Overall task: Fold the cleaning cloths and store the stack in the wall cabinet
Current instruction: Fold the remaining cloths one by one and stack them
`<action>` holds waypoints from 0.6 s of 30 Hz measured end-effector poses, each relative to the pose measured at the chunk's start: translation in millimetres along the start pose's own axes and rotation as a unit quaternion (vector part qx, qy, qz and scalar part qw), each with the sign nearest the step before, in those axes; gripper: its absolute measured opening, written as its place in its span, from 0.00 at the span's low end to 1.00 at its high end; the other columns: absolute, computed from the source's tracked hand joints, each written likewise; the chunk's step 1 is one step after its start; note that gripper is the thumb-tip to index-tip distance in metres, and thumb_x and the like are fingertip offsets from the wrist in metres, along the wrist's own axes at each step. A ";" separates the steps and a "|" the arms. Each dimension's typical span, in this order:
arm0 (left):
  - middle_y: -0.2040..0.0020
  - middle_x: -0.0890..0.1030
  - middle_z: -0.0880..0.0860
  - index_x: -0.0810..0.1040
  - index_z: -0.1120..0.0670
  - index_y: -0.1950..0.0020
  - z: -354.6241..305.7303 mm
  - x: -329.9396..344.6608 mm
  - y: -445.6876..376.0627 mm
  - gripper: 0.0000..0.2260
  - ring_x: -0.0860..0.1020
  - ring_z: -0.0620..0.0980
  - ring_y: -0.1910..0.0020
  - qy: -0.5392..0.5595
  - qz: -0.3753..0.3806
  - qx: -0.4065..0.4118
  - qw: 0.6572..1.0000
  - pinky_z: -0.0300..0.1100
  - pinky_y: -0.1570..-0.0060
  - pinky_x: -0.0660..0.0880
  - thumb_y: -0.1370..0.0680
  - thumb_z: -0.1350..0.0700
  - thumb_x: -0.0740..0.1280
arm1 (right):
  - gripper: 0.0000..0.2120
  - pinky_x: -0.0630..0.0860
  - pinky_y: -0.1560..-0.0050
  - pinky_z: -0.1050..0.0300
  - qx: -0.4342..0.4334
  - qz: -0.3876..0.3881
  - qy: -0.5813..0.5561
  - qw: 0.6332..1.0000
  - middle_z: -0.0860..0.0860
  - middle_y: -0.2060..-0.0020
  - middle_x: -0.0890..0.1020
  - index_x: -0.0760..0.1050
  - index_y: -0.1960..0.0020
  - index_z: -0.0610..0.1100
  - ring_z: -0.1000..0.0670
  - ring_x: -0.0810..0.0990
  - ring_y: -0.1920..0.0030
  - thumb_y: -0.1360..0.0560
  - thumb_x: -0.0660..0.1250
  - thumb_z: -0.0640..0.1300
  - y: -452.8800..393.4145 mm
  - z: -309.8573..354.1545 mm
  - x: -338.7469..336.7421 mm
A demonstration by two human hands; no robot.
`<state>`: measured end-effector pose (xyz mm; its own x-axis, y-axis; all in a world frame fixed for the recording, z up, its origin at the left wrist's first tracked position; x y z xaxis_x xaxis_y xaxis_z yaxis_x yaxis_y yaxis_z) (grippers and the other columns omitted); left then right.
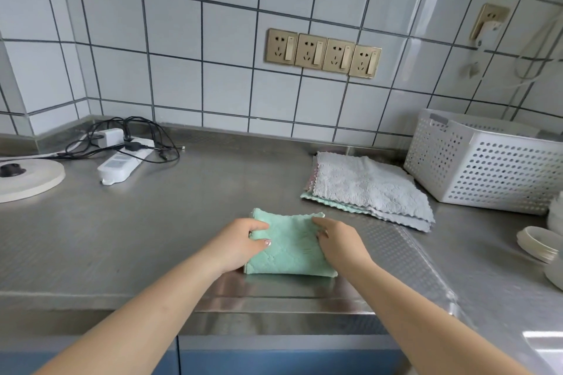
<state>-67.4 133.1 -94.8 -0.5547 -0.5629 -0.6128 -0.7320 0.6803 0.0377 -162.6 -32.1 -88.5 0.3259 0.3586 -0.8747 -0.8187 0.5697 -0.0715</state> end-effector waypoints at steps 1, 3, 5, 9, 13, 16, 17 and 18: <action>0.29 0.69 0.49 0.70 0.50 0.31 1.1 0.1 -1.3 0.19 0.66 0.46 0.30 -0.002 -0.002 -0.001 1.000 0.34 0.40 0.61 0.23 0.54 0.66 | 0.23 0.70 0.58 0.60 -0.003 0.001 0.010 1.000 0.47 0.37 0.77 0.67 0.29 0.51 0.46 0.78 0.54 0.21 0.53 0.38 -2.0 0.1 0.7; 0.29 0.69 0.49 0.71 0.50 0.32 4.8 -0.2 -4.6 0.19 0.67 0.47 0.30 0.006 -0.007 -0.010 1.000 0.35 0.39 0.62 0.23 0.54 0.66 | 0.23 0.70 0.54 0.59 -0.005 0.005 0.036 0.999 0.47 0.36 0.77 0.66 0.28 0.51 0.44 0.79 0.46 0.21 0.53 0.39 -7.0 0.0 2.3; 0.29 0.69 0.50 0.71 0.50 0.32 7.9 0.3 -7.8 0.19 0.67 0.48 0.30 0.022 -0.011 -0.020 1.000 0.38 0.37 0.63 0.23 0.54 0.66 | 0.23 0.72 0.51 0.58 0.001 0.008 0.053 0.999 0.47 0.36 0.77 0.65 0.27 0.51 0.43 0.78 0.43 0.21 0.53 0.40 -11.7 -0.5 4.4; 0.28 0.68 0.50 0.69 0.51 0.31 4.8 -0.4 -8.8 0.21 0.66 0.48 0.30 0.019 -0.010 -0.022 1.000 0.36 0.39 0.62 0.23 0.53 0.66 | 0.23 0.72 0.52 0.58 0.007 0.013 0.057 0.998 0.47 0.35 0.75 0.64 0.27 0.53 0.45 0.77 0.41 0.21 0.53 0.41 -18.0 0.1 7.0; 0.28 0.62 0.48 0.63 0.48 0.27 -14.6 -11.8 1.7 0.24 0.66 0.50 0.32 -0.185 -0.062 0.035 0.980 0.39 0.37 0.64 0.22 0.47 0.63 | 0.23 0.72 0.40 0.54 0.014 -0.005 0.016 1.000 0.45 0.31 0.66 0.62 0.27 0.48 0.45 0.75 0.39 0.21 0.58 0.44 -14.0 -6.4 -10.6; 0.27 0.62 0.46 0.65 0.48 0.28 -36.3 -14.1 4.1 0.19 0.65 0.51 0.30 -0.265 -0.138 0.100 0.949 0.43 0.35 0.64 0.20 0.50 0.57 | 0.21 0.68 0.34 0.52 -0.056 -0.064 0.058 0.995 0.47 0.28 0.64 0.64 0.27 0.46 0.45 0.69 0.33 0.20 0.57 0.45 -12.5 9.4 -25.5; 0.27 0.65 0.46 0.67 0.49 0.30 -40.7 -8.9 0.1 0.18 0.65 0.51 0.30 -0.287 -0.136 0.113 0.941 0.43 0.35 0.64 0.20 0.52 0.56 | 0.21 0.65 0.32 0.52 -0.093 -0.067 0.074 0.991 0.47 0.28 0.64 0.65 0.28 0.46 0.45 0.66 0.30 0.20 0.57 0.44 -11.8 21.3 -23.6; 0.29 0.68 0.48 0.70 0.51 0.32 -44.2 0.3 -4.3 0.17 0.67 0.51 0.31 -0.320 -0.124 0.120 0.932 0.43 0.35 0.64 0.20 0.54 0.55 | 0.20 0.64 0.31 0.52 -0.119 -0.056 0.093 0.987 0.48 0.27 0.64 0.66 0.28 0.47 0.46 0.64 0.29 0.21 0.56 0.43 -10.3 31.1 -17.2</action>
<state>-81.9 109.3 -60.2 0.0254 -0.3748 -0.9268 -0.6548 0.6943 -0.2987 -145.1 -21.2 -57.8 0.3469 0.1476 -0.9262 -0.8773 0.4002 -0.2648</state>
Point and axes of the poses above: each hand's wrist, its own y-axis away from the middle knuckle, its own x-axis out of the palm, z = x × y, the point moved 6 cm from there along -y, towards the middle knuckle
